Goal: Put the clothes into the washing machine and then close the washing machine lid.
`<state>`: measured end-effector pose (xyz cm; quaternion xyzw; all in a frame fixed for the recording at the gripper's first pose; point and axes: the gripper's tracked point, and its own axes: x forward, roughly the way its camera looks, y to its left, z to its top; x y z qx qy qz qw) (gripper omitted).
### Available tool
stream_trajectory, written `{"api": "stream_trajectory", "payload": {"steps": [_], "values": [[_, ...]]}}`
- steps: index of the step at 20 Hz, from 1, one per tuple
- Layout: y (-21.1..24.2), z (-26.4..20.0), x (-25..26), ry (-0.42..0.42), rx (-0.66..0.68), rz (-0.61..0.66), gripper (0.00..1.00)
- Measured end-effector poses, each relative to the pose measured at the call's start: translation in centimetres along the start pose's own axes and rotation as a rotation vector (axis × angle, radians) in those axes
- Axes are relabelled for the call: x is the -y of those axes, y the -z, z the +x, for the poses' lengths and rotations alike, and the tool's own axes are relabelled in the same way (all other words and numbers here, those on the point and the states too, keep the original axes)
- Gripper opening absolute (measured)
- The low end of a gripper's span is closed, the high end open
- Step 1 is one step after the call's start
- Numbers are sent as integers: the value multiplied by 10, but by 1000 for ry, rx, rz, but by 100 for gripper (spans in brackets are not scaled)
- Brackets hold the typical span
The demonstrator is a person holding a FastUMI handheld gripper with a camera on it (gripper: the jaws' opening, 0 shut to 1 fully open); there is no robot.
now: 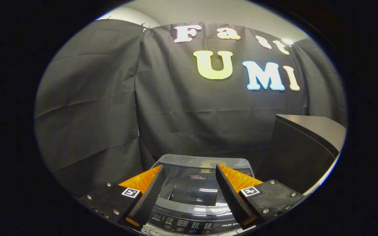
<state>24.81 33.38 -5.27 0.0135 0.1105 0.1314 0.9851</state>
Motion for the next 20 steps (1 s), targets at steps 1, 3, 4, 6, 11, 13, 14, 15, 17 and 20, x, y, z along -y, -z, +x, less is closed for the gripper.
{"api": "stream_trajectory", "payload": {"steps": [1,3,4,6,11,13,14,15,17,20], "values": [[-6,-8,3,-2,16,-2,95],[-16,-24,10,-16,34,-9,95],[-20,-34,15,-21,42,-10,95],[-32,-59,29,-22,70,-12,95],[-55,-113,66,-36,92,-39,96],[-62,-134,82,-28,100,-31,95],[-63,-144,89,-26,103,-26,95],[-66,-155,96,-21,107,-24,95],[-69,-175,112,-9,115,-22,95],[-74,-207,140,21,141,-25,95]]}}
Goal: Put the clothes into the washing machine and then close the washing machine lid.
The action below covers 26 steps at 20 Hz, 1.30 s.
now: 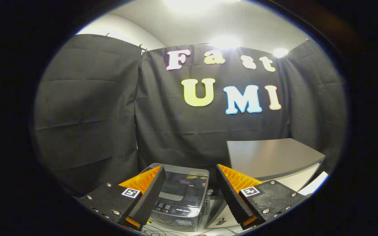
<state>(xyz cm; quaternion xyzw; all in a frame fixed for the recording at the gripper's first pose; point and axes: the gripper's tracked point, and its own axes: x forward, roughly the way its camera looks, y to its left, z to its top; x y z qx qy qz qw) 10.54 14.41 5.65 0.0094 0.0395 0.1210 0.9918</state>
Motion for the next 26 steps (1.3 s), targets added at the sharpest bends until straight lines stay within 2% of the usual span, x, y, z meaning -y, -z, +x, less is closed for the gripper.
{"api": "stream_trajectory", "payload": {"steps": [8,15,26], "values": [[-11,-72,76,92,30,19,95],[-17,-111,136,177,55,37,95],[-9,-139,169,227,64,82,95]]}}
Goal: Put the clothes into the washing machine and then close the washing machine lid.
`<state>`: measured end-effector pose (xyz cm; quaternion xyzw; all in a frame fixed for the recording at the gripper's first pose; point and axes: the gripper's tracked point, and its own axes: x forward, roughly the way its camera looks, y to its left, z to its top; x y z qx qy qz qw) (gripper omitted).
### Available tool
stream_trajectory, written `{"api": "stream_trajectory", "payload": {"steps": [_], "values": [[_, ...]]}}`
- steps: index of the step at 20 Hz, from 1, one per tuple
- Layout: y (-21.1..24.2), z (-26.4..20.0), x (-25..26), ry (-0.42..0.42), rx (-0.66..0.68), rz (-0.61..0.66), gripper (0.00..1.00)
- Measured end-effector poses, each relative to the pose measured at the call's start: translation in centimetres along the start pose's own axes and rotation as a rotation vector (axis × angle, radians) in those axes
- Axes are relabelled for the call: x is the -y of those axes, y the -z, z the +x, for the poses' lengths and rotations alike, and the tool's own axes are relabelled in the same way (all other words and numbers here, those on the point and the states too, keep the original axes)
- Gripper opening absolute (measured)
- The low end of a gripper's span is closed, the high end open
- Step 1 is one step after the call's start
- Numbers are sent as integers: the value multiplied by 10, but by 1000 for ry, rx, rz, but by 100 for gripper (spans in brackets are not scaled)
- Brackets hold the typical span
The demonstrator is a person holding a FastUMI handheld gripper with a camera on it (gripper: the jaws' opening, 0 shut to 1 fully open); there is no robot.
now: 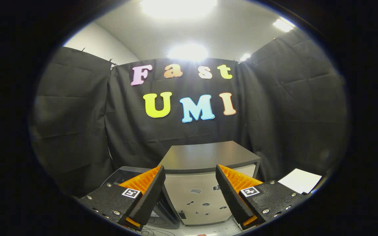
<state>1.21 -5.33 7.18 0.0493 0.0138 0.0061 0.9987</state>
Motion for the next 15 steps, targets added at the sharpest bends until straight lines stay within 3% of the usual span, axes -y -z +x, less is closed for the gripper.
{"api": "stream_trajectory", "payload": {"steps": [15], "values": [[14,5,-18,-36,-17,7,95]]}}
